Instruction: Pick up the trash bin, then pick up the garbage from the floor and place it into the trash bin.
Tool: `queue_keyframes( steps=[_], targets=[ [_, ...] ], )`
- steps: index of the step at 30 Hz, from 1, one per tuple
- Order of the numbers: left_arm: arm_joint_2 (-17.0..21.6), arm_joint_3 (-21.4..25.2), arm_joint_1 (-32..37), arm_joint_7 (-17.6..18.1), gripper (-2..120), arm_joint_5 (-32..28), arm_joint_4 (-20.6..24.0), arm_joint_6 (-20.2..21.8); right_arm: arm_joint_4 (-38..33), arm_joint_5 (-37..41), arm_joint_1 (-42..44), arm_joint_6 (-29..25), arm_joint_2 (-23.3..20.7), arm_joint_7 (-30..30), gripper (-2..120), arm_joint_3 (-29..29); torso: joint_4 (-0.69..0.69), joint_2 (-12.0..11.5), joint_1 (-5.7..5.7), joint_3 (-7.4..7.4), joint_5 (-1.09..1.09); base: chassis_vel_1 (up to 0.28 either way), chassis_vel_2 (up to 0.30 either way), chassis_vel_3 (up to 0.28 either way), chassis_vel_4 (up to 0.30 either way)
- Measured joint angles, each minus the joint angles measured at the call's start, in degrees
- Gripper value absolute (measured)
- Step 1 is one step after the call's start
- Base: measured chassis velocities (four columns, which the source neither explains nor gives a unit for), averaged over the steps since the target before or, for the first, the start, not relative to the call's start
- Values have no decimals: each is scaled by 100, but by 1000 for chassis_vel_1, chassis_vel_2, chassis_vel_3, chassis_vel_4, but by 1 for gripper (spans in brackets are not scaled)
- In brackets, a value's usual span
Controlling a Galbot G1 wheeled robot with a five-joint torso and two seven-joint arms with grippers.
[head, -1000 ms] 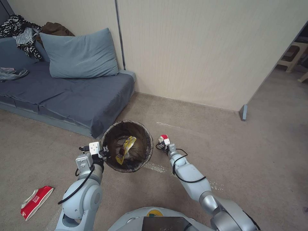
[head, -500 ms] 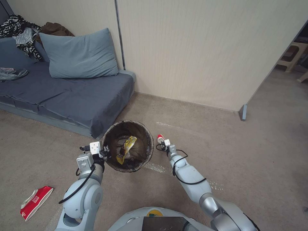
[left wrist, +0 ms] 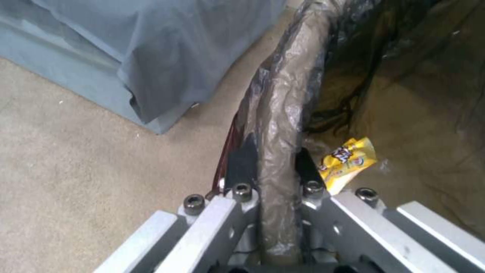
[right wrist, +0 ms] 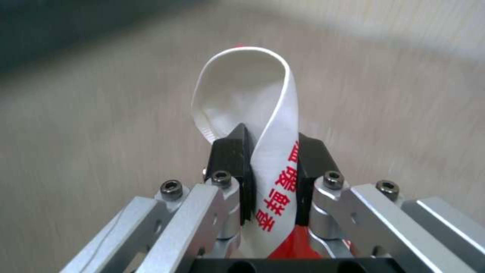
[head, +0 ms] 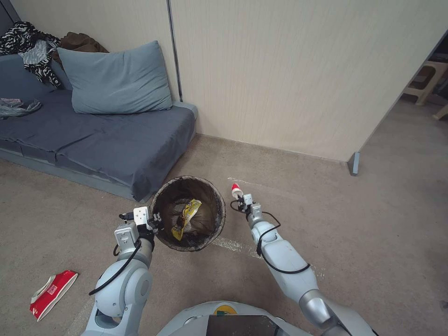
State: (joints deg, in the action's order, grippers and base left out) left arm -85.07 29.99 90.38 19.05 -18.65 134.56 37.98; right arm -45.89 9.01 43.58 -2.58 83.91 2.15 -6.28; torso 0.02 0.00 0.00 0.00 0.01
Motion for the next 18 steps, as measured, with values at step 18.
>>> queue_keyframes(
  steps=[18],
  targets=[
    [15, -122, -33, 79, 0, -309, -166, 94, -6259, 1617, 1718, -567, -1180, -1501, 14, 80, -3, 1, 0, -1, -2, 0, 0, 0, 0]
  ],
)
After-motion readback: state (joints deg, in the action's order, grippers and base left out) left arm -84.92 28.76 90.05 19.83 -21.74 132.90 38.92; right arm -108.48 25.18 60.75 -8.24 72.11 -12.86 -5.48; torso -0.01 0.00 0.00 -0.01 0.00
